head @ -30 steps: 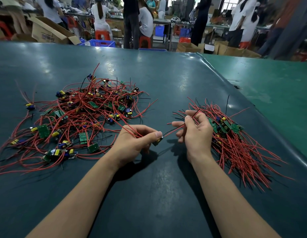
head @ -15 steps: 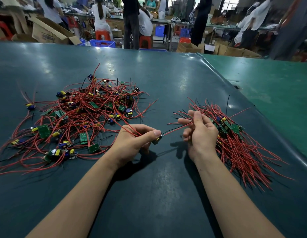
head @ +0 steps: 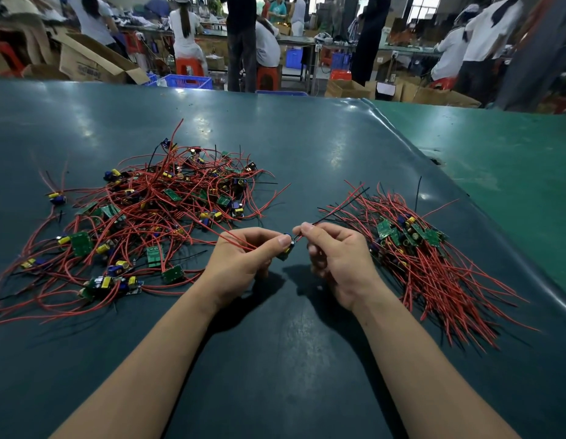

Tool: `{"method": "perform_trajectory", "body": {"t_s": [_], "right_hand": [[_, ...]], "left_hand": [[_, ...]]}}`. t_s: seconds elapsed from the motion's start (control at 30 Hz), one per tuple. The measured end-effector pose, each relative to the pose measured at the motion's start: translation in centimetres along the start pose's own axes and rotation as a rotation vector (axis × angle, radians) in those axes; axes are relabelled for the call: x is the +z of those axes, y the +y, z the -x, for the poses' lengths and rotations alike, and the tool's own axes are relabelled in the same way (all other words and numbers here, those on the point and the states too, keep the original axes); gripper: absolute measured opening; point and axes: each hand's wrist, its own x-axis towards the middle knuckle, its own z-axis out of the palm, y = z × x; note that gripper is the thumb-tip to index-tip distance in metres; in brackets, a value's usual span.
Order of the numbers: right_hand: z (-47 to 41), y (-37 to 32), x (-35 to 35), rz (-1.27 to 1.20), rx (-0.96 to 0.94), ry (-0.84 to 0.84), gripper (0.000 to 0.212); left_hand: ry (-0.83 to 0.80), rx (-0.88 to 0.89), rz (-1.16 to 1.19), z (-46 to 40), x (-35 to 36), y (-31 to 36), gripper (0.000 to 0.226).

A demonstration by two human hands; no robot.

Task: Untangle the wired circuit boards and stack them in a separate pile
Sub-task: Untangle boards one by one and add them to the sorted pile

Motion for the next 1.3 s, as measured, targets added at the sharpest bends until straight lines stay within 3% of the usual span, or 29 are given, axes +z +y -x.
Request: {"method": "perform_trajectory", "body": {"t_s": [0.3,0.4,0.47,0.57,0.67,0.8,0.87,0.97,1.03,1.17,1.3], "right_hand": [[-1.6,-1.0,-2.0,-0.241,-0.19,0.454,0.024],[-1.8,-0.9,-2.7,-0.265,-0.197,0.516,0.024],[-1.8,-0.6,-2.5,-0.181,-0.207,0.525,0.021],[-1.4,-0.1,-2.1,0.251,-0.404,0.572,0.01],[-0.4,0.2,-1.0,0.483,-0.558,0.399,0.004],[0.7,0.7,0.9,0.514,-0.489,0.106,0.006],[1.0,0.6,1.2,0.421,-0.378,0.03,0.013],[1.3,0.1,1.1,0.236,-0.254,-0.017,0.018],[1.5,-0.1,1.0,0.175,-0.209,-0.032,0.02],[1.6,-0.3,0.8,0.073,-0.171,-0.104,0.031],[1.7,-0.2,1.0,0.001,-0.156,-0.259,0.026]], "left_hand": [[-0.111,-0.022,0.044,-0.2,-0.7,-0.4,0.009],[-0.034,-0.008,0.194,-0.3,-0.5,-0.3,0.002],[0.066,0.017,0.282,-0.5,-0.6,-0.4,0.014],[0.137,0.064,0.352,-0.8,-0.8,-0.2,0.023],[0.083,0.072,0.366,-0.6,-0.9,0.0,0.045],[0.13,0.138,0.168,-0.2,-0.4,0.1,0.037],[0.232,0.288,-0.069,0.0,-0.3,0.3,0.036],[0.509,0.664,-0.624,0.3,-0.9,0.3,0.032],[0.577,0.834,-0.69,0.4,-1.0,0.4,0.029],[0.425,0.944,-0.655,0.6,-1.2,0.6,0.032],[0.364,0.965,-1.08,0.1,-0.9,0.5,0.043]]}}
